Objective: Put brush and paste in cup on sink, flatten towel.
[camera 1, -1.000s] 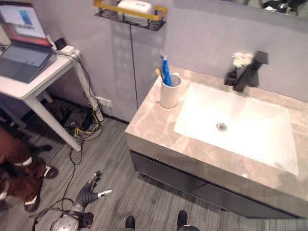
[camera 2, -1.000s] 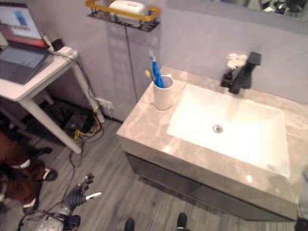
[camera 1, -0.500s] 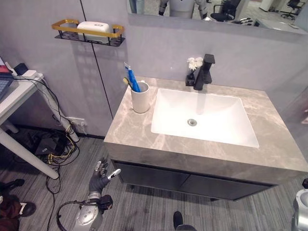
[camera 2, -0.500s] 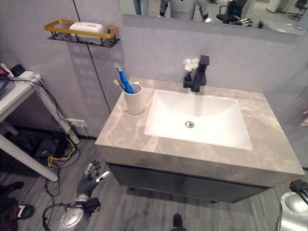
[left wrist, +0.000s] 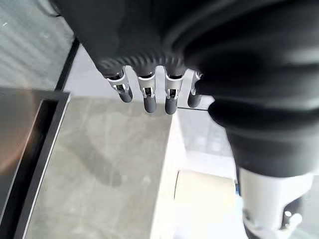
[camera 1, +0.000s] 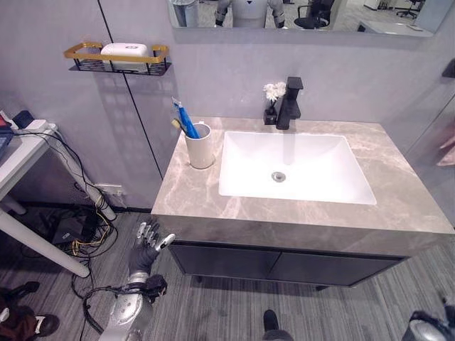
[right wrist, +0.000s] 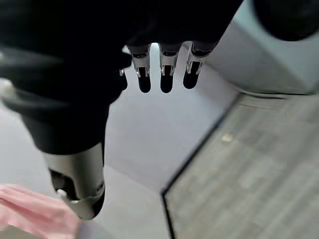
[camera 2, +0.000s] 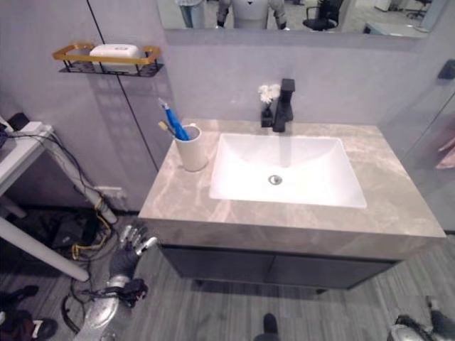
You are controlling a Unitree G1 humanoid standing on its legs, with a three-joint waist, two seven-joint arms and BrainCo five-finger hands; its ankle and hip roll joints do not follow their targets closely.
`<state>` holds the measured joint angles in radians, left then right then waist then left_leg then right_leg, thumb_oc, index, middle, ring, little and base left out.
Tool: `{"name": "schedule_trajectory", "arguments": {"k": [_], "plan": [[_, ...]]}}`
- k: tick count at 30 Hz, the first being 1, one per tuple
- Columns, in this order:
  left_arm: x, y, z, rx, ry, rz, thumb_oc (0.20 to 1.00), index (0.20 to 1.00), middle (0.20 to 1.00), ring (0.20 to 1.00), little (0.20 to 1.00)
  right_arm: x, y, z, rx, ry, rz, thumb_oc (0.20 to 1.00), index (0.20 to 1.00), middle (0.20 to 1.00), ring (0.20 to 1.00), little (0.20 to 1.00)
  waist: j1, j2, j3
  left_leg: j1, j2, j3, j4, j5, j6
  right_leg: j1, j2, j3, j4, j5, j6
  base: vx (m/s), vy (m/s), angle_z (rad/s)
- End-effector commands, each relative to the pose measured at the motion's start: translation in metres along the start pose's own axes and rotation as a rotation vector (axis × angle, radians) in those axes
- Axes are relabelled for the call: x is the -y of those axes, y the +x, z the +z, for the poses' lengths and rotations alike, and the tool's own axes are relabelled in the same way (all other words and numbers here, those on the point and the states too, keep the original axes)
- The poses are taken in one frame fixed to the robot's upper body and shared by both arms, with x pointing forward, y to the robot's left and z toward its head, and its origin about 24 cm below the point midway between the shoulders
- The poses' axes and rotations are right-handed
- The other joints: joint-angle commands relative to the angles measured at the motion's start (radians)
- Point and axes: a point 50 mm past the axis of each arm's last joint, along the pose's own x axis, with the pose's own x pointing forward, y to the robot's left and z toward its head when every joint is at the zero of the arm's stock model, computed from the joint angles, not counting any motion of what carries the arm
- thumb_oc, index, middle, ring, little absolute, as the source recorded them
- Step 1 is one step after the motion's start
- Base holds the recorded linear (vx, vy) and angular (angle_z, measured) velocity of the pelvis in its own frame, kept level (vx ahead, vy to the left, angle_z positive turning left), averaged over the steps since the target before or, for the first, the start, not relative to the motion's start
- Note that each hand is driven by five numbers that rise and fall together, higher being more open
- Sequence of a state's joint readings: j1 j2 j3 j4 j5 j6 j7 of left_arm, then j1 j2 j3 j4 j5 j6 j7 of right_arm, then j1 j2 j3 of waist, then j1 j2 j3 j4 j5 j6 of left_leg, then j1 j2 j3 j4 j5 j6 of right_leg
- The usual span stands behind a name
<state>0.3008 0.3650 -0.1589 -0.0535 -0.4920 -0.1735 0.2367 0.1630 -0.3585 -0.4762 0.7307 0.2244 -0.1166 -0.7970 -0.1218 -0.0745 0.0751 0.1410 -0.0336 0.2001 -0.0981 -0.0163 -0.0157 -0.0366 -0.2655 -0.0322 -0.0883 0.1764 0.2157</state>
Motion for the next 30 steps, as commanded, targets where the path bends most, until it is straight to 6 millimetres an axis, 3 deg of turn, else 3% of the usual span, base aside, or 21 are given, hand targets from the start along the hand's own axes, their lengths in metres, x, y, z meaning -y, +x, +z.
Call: {"name": "schedule_trajectory", "arguments": {"k": [1,2,3,6,9,18,26,30], "plan": [[-0.016,-0.004,0.050,0.249,0.236,-0.010,1.000,1.000,1.000,1.000,1.000,-0.038,-0.020,-0.040,-0.278,0.016,0.381,1.000,1.000,1.000,1.000,1.000,0.069,-0.018,0.051,-0.006,-0.060,0.002,0.011,-0.050,0.073,-0.122,-0.047,-0.174,0.064,0.197,0.037,-0.08,-0.098,-0.10],[-0.019,-0.006,0.056,0.280,0.243,-0.018,1.000,1.000,1.000,1.000,1.000,-0.044,-0.032,-0.057,-0.330,-0.088,0.492,1.000,1.000,1.000,1.000,1.000,0.084,-0.020,0.055,-0.003,-0.055,0.003,0.011,-0.050,0.068,-0.121,-0.051,-0.183,0.062,0.203,0.036,-0.04,-0.072,-0.25],[-0.019,-0.006,0.057,0.279,0.244,-0.016,1.000,1.000,1.000,1.000,1.000,-0.045,-0.032,-0.057,-0.329,-0.089,0.496,1.000,1.000,1.000,1.000,1.000,0.082,-0.021,0.055,-0.002,-0.055,0.003,0.011,-0.051,0.067,-0.120,-0.051,-0.183,0.061,0.203,0.036,0.01,-0.054,-0.46],[-0.026,-0.008,0.067,0.333,0.231,0.010,1.000,1.000,1.000,1.000,1.000,-0.060,-0.066,-0.083,-0.439,-0.188,0.673,1.000,1.000,1.000,1.000,1.000,0.119,-0.022,0.047,0.000,-0.055,-0.013,0.011,-0.055,0.060,-0.106,-0.065,-0.221,0.051,0.208,0.035,0.06,-0.061,-0.05],[-0.028,-0.008,0.080,0.417,0.212,0.039,1.000,1.000,1.000,1.000,1.000,-0.075,-0.090,-0.089,-0.430,-0.232,0.781,1.000,1.000,1.000,1.000,1.000,0.137,-0.028,0.038,0.001,-0.050,-0.023,0.011,-0.058,0.051,-0.091,-0.070,-0.257,0.044,0.196,0.033,0.06,-0.071,0.14],[-0.029,-0.005,0.123,0.606,0.239,-0.007,1.000,1.000,1.000,1.000,1.000,-0.106,-0.129,-0.077,-0.254,-0.365,1.039,1.000,1.000,1.000,1.000,1.000,0.157,-0.002,0.016,-0.001,-0.011,-0.051,0.011,-0.065,0.024,-0.072,-0.024,-0.266,0.037,0.097,0.003,0.09,-0.076,0.13],[-0.017,-0.001,0.141,0.666,0.197,-0.109,1.000,1.000,1.000,1.000,1.000,-0.113,-0.135,-0.072,-0.166,-0.444,1.095,1.000,1.000,1.000,1.000,1.000,0.162,0.030,0.010,-0.022,0.023,-0.058,0.011,-0.058,-0.003,-0.079,0.020,-0.270,0.049,0.032,-0.018,0.09,-0.083,0.07],[-0.009,0.001,0.145,0.715,0.108,-0.121,1.000,1.000,1.000,1.000,1.000,-0.122,-0.138,-0.054,-0.032,-0.445,1.126,1.000,1.000,1.000,1.000,1.000,0.155,0.044,0.019,-0.034,0.044,-0.051,0.014,-0.055,-0.020,-0.089,0.036,-0.270,0.063,0.003,-0.031,0.07,-0.088,-0.01]]}}
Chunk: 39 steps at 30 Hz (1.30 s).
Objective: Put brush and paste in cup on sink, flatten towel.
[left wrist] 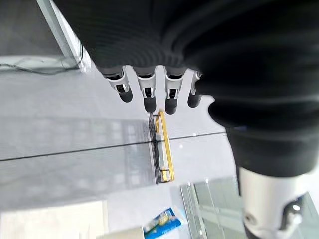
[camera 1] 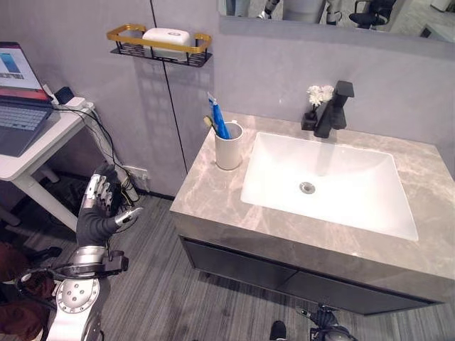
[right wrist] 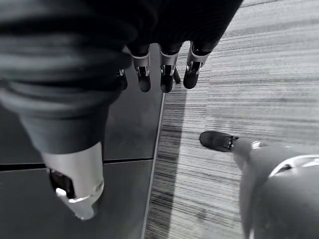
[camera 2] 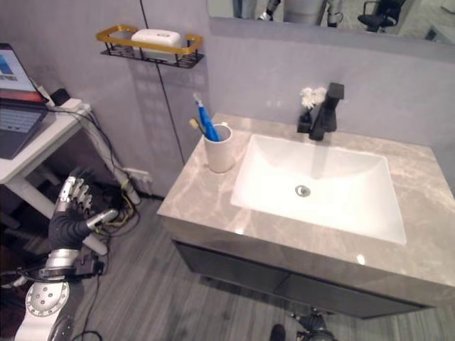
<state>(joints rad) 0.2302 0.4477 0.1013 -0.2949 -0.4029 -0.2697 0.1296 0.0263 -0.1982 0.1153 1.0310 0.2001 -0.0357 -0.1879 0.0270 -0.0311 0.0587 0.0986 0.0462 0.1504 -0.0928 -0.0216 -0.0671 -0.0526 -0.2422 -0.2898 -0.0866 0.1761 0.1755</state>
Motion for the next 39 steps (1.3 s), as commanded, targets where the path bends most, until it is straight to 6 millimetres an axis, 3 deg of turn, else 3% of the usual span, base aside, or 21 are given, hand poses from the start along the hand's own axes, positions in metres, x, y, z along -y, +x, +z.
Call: {"name": "schedule_trajectory", "arguments": {"k": [1,4,6,8,10,12,14,15,17,22,26,32,35,36,39], "plan": [[0.009,0.013,0.035,0.215,-0.050,-0.055,1.000,1.000,1.000,1.000,1.000,-0.002,0.005,0.037,0.146,-0.065,-0.014,1.000,1.000,1.000,1.000,1.000,0.004,0.007,0.041,-0.003,-0.025,-0.003,0.020,-0.047,0.023,-0.076,0.023,-0.017,0.065,-0.012,0.002,0.08,-0.143,-0.01],[0.013,0.014,0.036,0.219,-0.057,-0.080,1.000,1.000,1.000,1.000,1.000,0.001,0.006,0.037,0.150,-0.101,-0.022,1.000,1.000,1.000,1.000,1.000,0.000,0.006,0.048,-0.020,-0.010,-0.006,0.059,-0.060,0.014,-0.079,0.035,-0.021,0.075,-0.032,-0.008,0.07,-0.127,0.03],[0.019,0.017,0.036,0.223,-0.069,-0.115,1.000,1.000,1.000,1.000,1.000,0.004,0.007,0.035,0.144,-0.166,-0.030,1.000,1.000,1.000,1.000,1.000,0.004,-0.001,0.070,-0.062,0.008,-0.015,0.161,-0.062,-0.004,-0.071,0.053,-0.022,0.076,-0.058,-0.028,0.08,-0.187,0.05],[0.026,0.020,0.034,0.214,-0.084,-0.162,1.000,1.000,1.000,1.000,1.000,0.002,0.006,0.021,0.104,-0.305,-0.011,1.000,1.000,1.000,1.000,1.000,0.020,-0.012,0.091,-0.135,0.041,-0.040,0.345,0.033,-0.054,-0.013,0.090,-0.050,0.040,-0.076,-0.059,0.11,-0.229,0.08],[0.028,0.021,0.035,0.216,-0.078,-0.181,1.000,1.000,1.000,1.000,1.000,0.001,0.006,0.021,0.114,-0.346,-0.007,1.000,1.000,1.000,1.000,1.000,0.035,-0.026,0.113,-0.202,0.043,-0.068,0.472,0.091,-0.073,0.018,0.100,-0.061,0.023,-0.085,-0.077,0.05,-0.160,0.37],[0.028,0.020,0.035,0.213,-0.065,-0.187,1.000,1.000,1.000,1.000,1.000,-0.001,0.005,0.026,0.141,-0.376,0.003,1.000,1.000,1.000,1.000,1.000,0.036,-0.043,0.125,-0.244,0.036,-0.084,0.536,0.105,-0.069,0.027,0.105,-0.065,0.017,-0.101,-0.089,0.05,-0.104,0.08],[0.030,0.020,0.034,0.202,-0.056,-0.198,1.000,1.000,1.000,1.000,1.000,0.000,0.005,0.023,0.138,-0.393,-0.007,1.000,1.000,1.000,1.000,1.000,0.035,-0.047,0.129,-0.275,0.066,-0.043,0.474,0.093,-0.058,0.045,0.107,-0.086,0.010,-0.114,-0.085,0.11,-0.009,-0.15],[0.032,0.020,0.033,0.195,-0.058,-0.209,1.000,1.000,1.000,1.000,1.000,0.004,0.005,0.021,0.128,-0.371,-0.028,1.000,1.000,1.000,1.000,1.000,0.033,-0.047,0.122,-0.285,0.060,-0.014,0.361,0.049,-0.039,0.052,0.103,-0.098,0.007,-0.118,-0.070,0.11,0.048,-0.01],[0.033,0.020,0.032,0.191,-0.055,-0.218,1.000,1.000,1.000,1.000,1.000,0.006,0.005,0.020,0.120,-0.352,-0.044,1.000,1.000,1.000,1.000,1.000,0.035,-0.041,0.115,-0.278,0.048,0.000,0.270,0.045,-0.033,0.061,0.102,-0.093,0.008,-0.122,-0.059,0.11,0.092,0.22],[0.037,0.016,0.030,0.178,-0.054,-0.249,1.000,1.000,1.000,1.000,1.000,0.005,0.005,0.015,0.091,-0.307,-0.054,1.000,1.000,1.000,1.000,1.000,0.017,-0.024,0.093,-0.197,0.003,-0.006,0.161,0.024,0.001,0.049,0.070,-0.067,0.080,-0.120,-0.036,0.13,0.193,-0.16],[0.036,0.016,0.028,0.159,-0.033,-0.264,1.000,1.000,1.000,1.000,1.000,-0.007,0.004,0.016,0.088,-0.310,-0.011,1.000,1.000,1.000,1.000,1.000,0.013,-0.027,0.070,-0.140,-0.032,0.026,0.133,-0.010,0.042,0.051,0.026,-0.033,0.110,-0.104,-0.008,0.15,0.277,-0.03],[0.035,0.015,0.027,0.141,-0.009,-0.285,1.000,1.000,1.000,1.000,1.000,-0.011,0.003,0.012,0.079,-0.314,0.016,1.000,1.000,1.000,1.000,1.000,0.020,-0.040,0.073,-0.135,-0.059,0.032,0.161,-0.049,0.071,0.046,-0.009,-0.023,0.162,-0.093,0.009,0.05,0.150,-0.09],[0.032,0.015,0.027,0.129,0.034,-0.312,1.000,1.000,1.000,1.000,1.000,-0.007,0.003,0.011,0.069,-0.279,0.012,1.000,1.000,1.000,1.000,1.000,0.011,-0.037,0.086,-0.112,-0.072,0.027,0.156,-0.059,0.095,-0.026,-0.035,0.004,0.328,-0.034,0.024,0.04,0.203,0.03],[0.032,0.015,0.027,0.129,0.034,-0.312,1.000,1.000,1.000,1.000,1.000,-0.007,0.003,0.011,0.069,-0.278,0.012,1.000,1.000,1.000,1.000,1.000,0.012,-0.038,0.086,-0.111,-0.073,0.028,0.155,-0.058,0.096,-0.029,-0.037,0.007,0.332,-0.035,0.025,0.03,0.108,0.05],[0.033,0.014,0.026,0.119,0.041,-0.337,1.000,1.000,1.000,1.000,1.000,-0.003,0.003,0.011,0.062,-0.207,-0.002,1.000,1.000,1.000,1.000,1.000,0.003,-0.021,0.104,-0.086,-0.071,0.015,0.132,-0.050,0.109,-0.091,-0.020,0.018,0.454,-0.011,0.027,0.04,0.144,0.03]]}}
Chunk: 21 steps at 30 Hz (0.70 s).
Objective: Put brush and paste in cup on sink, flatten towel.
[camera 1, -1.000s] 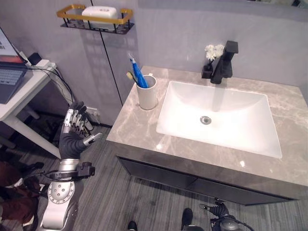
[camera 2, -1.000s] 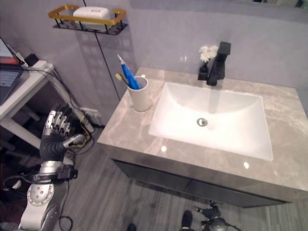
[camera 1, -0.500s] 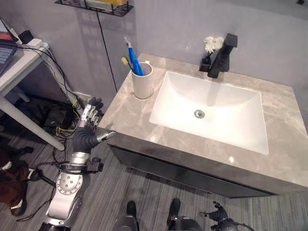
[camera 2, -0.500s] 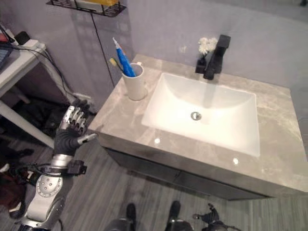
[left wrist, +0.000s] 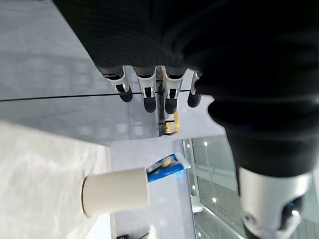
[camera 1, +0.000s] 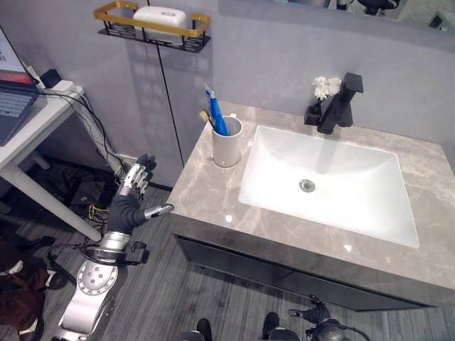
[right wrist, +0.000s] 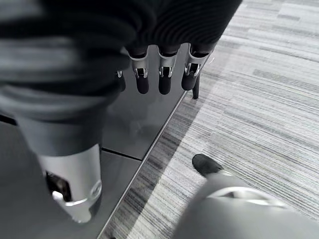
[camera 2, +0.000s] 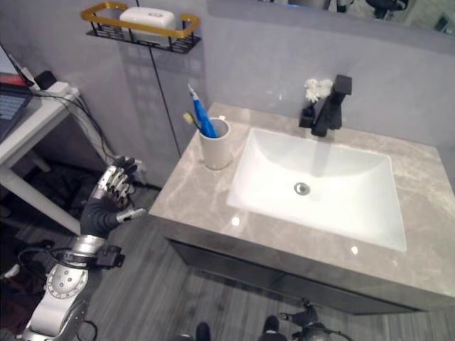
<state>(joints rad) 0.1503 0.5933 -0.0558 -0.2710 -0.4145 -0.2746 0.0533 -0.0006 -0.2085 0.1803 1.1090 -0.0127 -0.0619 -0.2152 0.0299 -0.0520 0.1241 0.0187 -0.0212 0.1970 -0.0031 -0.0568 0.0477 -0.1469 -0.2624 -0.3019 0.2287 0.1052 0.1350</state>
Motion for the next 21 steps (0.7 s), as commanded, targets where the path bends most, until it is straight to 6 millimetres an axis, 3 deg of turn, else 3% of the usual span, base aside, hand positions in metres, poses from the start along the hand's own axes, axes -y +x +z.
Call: {"name": "schedule_trajectory", "arguments": {"k": [1,4,5,7,8,9,14,21], "plan": [[0.006,0.004,0.027,0.125,0.019,-0.082,1.000,1.000,1.000,1.000,1.000,0.004,0.003,0.012,0.032,0.087,-0.010,1.000,1.000,1.000,1.000,1.000,-0.018,0.002,0.039,0.014,-0.019,-0.054,0.015,-0.008,-0.006,-0.040,0.057,0.057,0.120,0.038,0.053,0.14,0.141,0.05],[0.005,0.002,0.029,0.125,0.019,-0.089,1.000,1.000,1.000,1.000,1.000,0.009,0.003,0.008,0.008,0.070,-0.028,1.000,1.000,1.000,1.000,1.000,-0.008,0.008,0.040,0.038,-0.025,-0.041,-0.007,-0.010,-0.009,-0.031,-0.005,-0.054,0.039,0.074,0.057,0.10,0.028,0.35],[0.004,0.001,0.031,0.129,0.005,-0.088,1.000,1.000,1.000,1.000,1.000,0.013,0.004,0.007,0.001,0.057,-0.037,1.000,1.000,1.000,1.000,1.000,-0.017,0.011,0.043,0.045,-0.023,-0.050,-0.008,-0.012,-0.014,-0.043,-0.010,-0.046,0.002,0.089,0.063,0.15,-0.051,0.23],[0.003,0.002,0.032,0.134,-0.025,-0.085,1.000,1.000,1.000,1.000,1.000,0.016,0.004,0.004,-0.003,0.033,-0.048,1.000,1.000,1.000,1.000,1.000,-0.035,0.010,0.046,0.051,-0.025,-0.075,-0.002,-0.019,-0.021,-0.067,0.015,0.040,-0.047,0.097,0.067,0.12,-0.058,0.12],[0.003,0.002,0.032,0.134,-0.025,-0.084,1.000,1.000,1.000,1.000,1.000,0.016,0.004,0.004,-0.003,0.032,-0.048,1.000,1.000,1.000,1.000,1.000,-0.034,0.011,0.045,0.050,-0.024,-0.074,-0.001,-0.020,-0.021,-0.067,0.016,0.040,-0.047,0.098,0.068,0.12,-0.082,0.39],[0.004,0.003,0.030,0.129,-0.044,-0.094,1.000,1.000,1.000,1.000,1.000,0.017,0.003,-0.002,-0.019,0.021,-0.050,1.000,1.000,1.000,1.000,1.000,-0.044,0.006,0.045,0.055,-0.026,-0.090,0.005,-0.031,-0.029,-0.071,0.031,0.096,-0.091,0.104,0.070,0.13,-0.086,0.43],[0.004,0.001,0.029,0.113,-0.051,-0.110,1.000,1.000,1.000,1.000,1.000,0.013,-0.001,-0.015,-0.063,0.022,-0.034,1.000,1.000,1.000,1.000,1.000,-0.043,-0.001,0.018,0.061,-0.028,-0.095,-0.004,-0.038,-0.041,-0.007,0.059,0.101,-0.185,0.094,0.064,0.12,-0.100,0.42],[0.000,-0.003,0.037,0.122,-0.081,-0.099,1.000,1.000,1.000,1.000,1.000,0.010,-0.005,-0.031,-0.116,-0.032,-0.018,1.000,1.000,1.000,1.000,1.000,-0.041,0.023,-0.010,0.048,0.004,-0.095,-0.045,-0.006,-0.077,0.035,0.098,0.080,-0.272,0.053,0.046,0.08,-0.098,-0.08]]}}
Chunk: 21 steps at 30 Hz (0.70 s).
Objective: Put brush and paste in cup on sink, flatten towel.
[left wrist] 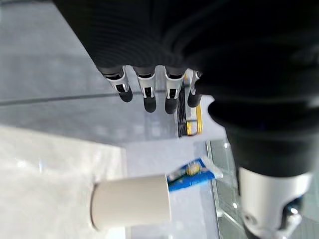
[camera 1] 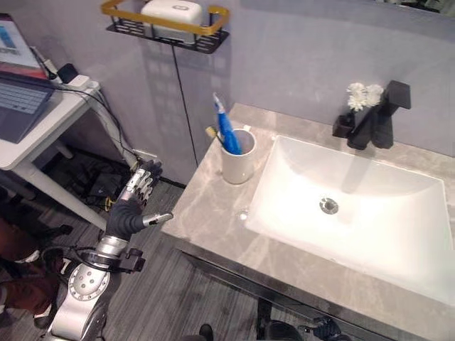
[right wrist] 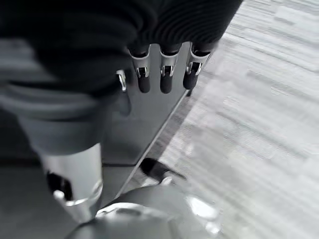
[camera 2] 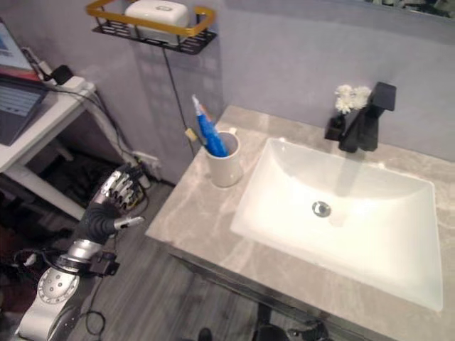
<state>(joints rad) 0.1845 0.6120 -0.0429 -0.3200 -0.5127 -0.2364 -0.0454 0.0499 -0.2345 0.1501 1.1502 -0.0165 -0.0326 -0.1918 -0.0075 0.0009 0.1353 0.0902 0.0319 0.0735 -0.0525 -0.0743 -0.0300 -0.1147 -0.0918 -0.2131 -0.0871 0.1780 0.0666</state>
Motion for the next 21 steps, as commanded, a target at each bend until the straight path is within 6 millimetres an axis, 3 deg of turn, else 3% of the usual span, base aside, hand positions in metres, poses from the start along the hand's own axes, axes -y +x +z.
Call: {"name": "schedule_trajectory", "arguments": {"k": [1,5,6,7,10,13,21], "plan": [[0.000,0.001,0.035,0.153,-0.003,-0.021,1.000,1.000,1.000,1.000,1.000,0.001,0.001,0.003,0.004,-0.019,-0.016,1.000,1.000,1.000,1.000,1.000,-0.006,-0.025,-0.023,-0.028,-0.047,0.027,-0.001,0.017,-0.003,0.000,-0.071,-0.008,0.038,-0.020,0.113,0.04,-0.071,0.07],[0.006,0.000,0.027,0.117,-0.058,-0.057,1.000,1.000,1.000,1.000,1.000,-0.002,0.000,-0.009,-0.048,-0.025,-0.003,1.000,1.000,1.000,1.000,1.000,-0.008,-0.005,-0.027,-0.043,-0.038,0.020,-0.027,0.042,-0.017,-0.003,-0.062,-0.013,0.015,-0.025,0.106,0.03,-0.062,0.04],[0.007,-0.001,0.027,0.109,-0.046,-0.077,0.837,0.837,0.837,0.837,0.837,-0.001,0.000,-0.011,-0.062,-0.025,-0.001,1.000,1.000,1.000,1.000,1.000,-0.007,0.000,-0.027,-0.046,-0.037,0.020,-0.031,0.046,-0.020,-0.004,-0.061,-0.015,0.012,-0.026,0.105,0.06,-0.057,0.06],[0.007,-0.002,0.026,0.096,-0.043,-0.087,0.514,0.514,0.514,0.514,0.514,-0.001,0.000,-0.013,-0.070,-0.026,0.000,1.000,1.000,1.000,1.000,1.000,-0.008,0.004,-0.030,-0.050,-0.036,0.021,-0.034,0.046,-0.020,-0.006,-0.060,-0.013,0.011,-0.028,0.104,0.05,-0.034,0.01],[0.006,-0.008,0.016,0.040,-0.069,-0.075,0.401,0.401,0.401,0.401,0.401,-0.001,-0.001,-0.015,-0.083,-0.017,0.003,1.000,1.000,1.000,1.000,1.000,-0.009,0.013,-0.034,-0.056,-0.032,0.024,-0.035,0.054,-0.025,-0.007,-0.056,-0.011,0.007,-0.031,0.100,0.04,-0.036,-0.02],[0.006,-0.016,0.004,-0.027,-0.077,-0.068,0.228,0.228,0.228,0.228,0.228,0.002,0.000,-0.013,-0.072,-0.031,-0.002,1.000,1.000,1.000,1.000,1.000,-0.010,0.019,-0.032,-0.062,-0.031,0.031,-0.035,0.056,-0.027,-0.011,-0.052,-0.006,0.002,-0.035,0.098,0.02,-0.020,-0.03],[0.011,-0.022,-0.014,-0.129,-0.094,-0.090,0.200,0.200,0.200,0.200,0.200,0.002,0.003,-0.002,-0.044,-0.067,0.002,1.000,1.000,1.000,1.000,1.000,-0.015,0.031,-0.018,-0.083,-0.028,0.047,-0.035,0.063,-0.030,-0.032,-0.044,0.013,0.000,-0.039,0.093,0.01,-0.015,-0.10]]}}
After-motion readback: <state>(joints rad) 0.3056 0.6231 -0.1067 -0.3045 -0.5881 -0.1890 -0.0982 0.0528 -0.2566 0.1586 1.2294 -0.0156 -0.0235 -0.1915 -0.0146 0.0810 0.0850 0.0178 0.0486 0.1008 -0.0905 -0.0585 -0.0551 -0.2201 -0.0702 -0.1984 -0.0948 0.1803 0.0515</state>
